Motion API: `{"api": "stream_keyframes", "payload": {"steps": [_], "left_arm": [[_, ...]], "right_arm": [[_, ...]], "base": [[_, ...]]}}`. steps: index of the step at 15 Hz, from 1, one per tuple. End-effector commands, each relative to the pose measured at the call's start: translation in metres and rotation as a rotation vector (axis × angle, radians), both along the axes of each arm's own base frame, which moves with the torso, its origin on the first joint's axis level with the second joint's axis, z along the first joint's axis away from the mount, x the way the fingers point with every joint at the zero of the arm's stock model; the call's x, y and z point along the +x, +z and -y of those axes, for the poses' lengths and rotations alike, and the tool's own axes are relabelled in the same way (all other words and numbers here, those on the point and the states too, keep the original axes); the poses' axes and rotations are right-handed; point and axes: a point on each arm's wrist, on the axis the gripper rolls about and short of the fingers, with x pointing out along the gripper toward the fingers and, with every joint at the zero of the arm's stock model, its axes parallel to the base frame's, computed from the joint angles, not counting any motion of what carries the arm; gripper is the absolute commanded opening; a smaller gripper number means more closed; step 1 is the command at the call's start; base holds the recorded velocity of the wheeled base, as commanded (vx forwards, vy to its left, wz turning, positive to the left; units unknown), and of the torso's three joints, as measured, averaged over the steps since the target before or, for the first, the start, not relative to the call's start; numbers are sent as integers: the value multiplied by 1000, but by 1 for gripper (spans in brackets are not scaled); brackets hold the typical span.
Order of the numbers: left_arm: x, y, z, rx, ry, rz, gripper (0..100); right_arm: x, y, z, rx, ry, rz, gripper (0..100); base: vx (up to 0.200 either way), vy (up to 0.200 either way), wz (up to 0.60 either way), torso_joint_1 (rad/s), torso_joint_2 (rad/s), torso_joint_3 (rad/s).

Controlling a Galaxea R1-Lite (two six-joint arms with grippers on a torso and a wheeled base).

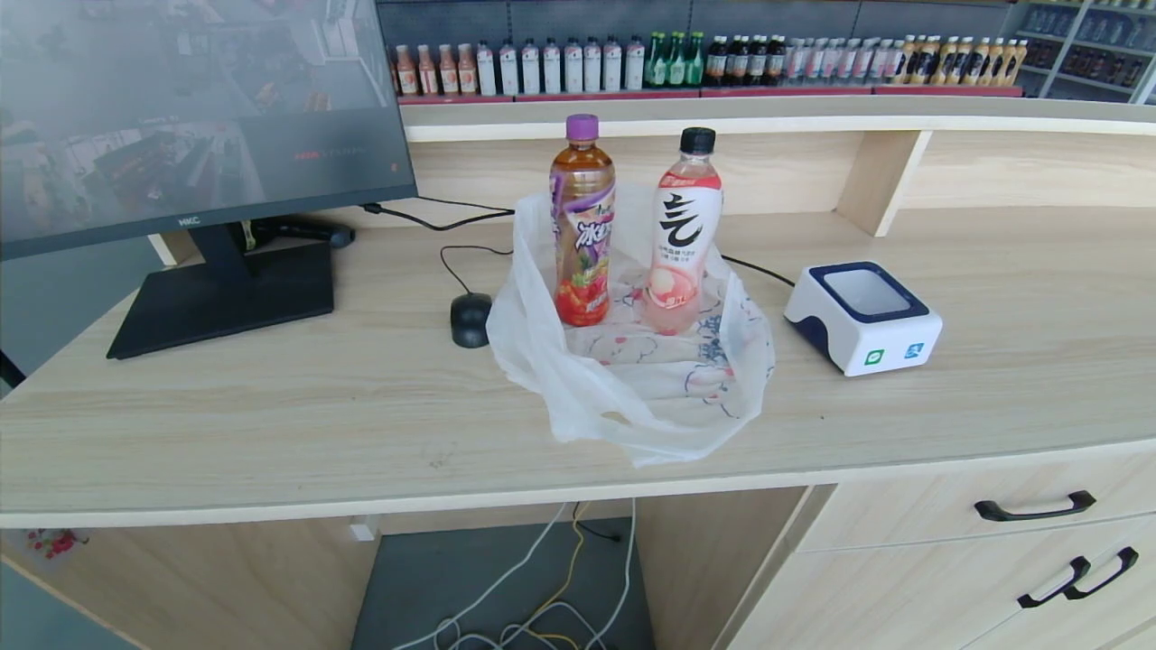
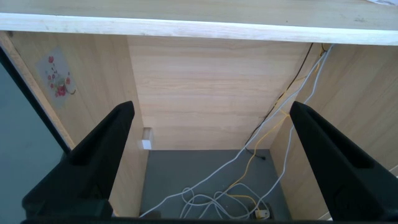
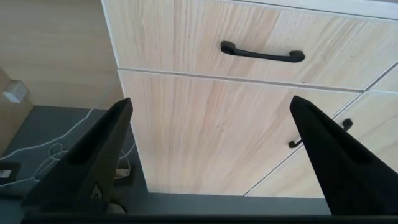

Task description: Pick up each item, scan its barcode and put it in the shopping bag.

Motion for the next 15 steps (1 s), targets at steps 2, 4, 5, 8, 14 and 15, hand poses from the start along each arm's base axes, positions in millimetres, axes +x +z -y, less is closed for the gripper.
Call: {"api": "stream_keyframes", "payload": {"steps": [2, 4, 5, 8, 14, 15], "left_arm": [[0, 0, 0, -1, 2, 1, 100], [0, 0, 0, -1, 2, 1, 100], [0, 0, 0, -2, 3, 1, 100], [0, 0, 0, -2, 2, 1, 100], [0, 0, 0, -2, 0, 1, 100], [0, 0, 0, -2, 0, 1, 100]], "right_arm": [[0, 0, -1, 5, -92, 2, 100], [2, 1, -1, 5, -91, -22, 100], [1, 0, 0, 13, -38, -12, 100], [0, 0, 0, 17, -18, 6, 100], [-8, -2, -1, 33, -102, 101, 100], [-8, -2, -1, 45, -103, 111, 100]], "base": [[0, 0, 0, 0, 0, 0], [0, 0, 0, 0, 0, 0], [0, 0, 0, 0, 0, 0], [0, 0, 0, 0, 0, 0], [0, 0, 0, 0, 0, 0], [0, 0, 0, 0, 0, 0]]}}
